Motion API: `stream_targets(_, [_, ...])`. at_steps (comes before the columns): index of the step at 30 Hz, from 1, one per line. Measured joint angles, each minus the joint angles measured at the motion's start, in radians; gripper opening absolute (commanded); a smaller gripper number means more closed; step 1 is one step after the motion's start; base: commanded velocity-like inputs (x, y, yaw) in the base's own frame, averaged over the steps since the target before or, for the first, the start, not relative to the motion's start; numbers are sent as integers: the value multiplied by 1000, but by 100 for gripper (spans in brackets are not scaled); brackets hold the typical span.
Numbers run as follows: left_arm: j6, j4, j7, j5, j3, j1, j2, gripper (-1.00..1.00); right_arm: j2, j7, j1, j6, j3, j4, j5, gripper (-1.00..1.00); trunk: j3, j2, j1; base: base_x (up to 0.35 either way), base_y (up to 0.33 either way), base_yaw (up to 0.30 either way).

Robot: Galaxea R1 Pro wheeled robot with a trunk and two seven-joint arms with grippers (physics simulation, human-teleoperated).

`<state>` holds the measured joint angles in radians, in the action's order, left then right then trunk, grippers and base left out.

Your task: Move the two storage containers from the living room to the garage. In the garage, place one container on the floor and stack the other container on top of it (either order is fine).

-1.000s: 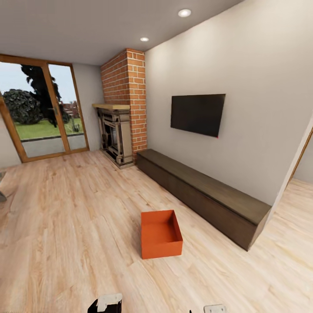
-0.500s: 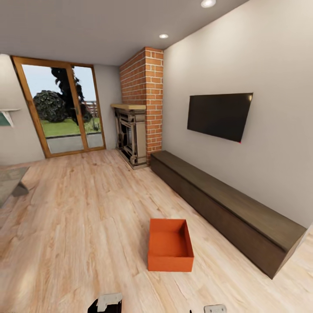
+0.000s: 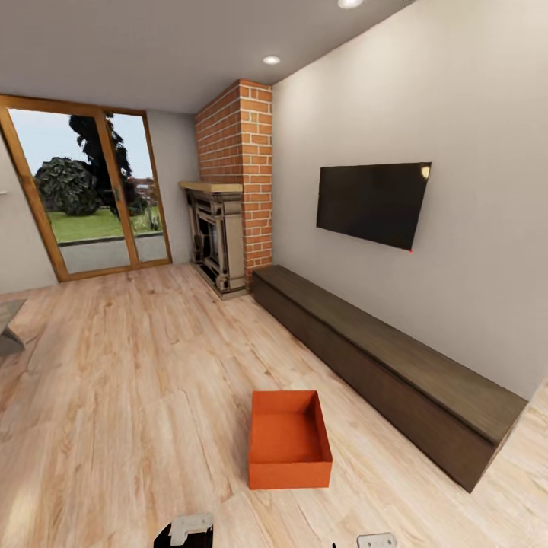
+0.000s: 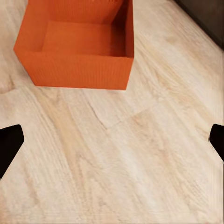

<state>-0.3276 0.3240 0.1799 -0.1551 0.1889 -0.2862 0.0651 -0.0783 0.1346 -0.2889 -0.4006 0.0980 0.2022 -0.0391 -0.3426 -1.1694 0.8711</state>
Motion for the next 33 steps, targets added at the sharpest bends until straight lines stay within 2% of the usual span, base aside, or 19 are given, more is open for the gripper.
stream_targets(8, [0, 0, 0, 3, 1, 0, 0, 100, 0, 0, 0, 0, 0, 0, 0, 100, 0, 0, 0, 327, -29, -131])
stream_targets(22, [0, 1, 0, -1, -1, 0, -2, 100, 0, 0, 0, 0, 0, 0, -1, 100, 0, 0, 0, 308, 167, -266])
stream_targets(33, [0, 1, 0, -4, -6, 0, -3, 100, 0, 0, 0, 0, 0, 0, -1, 100, 0, 0, 0, 231, 15, -45])
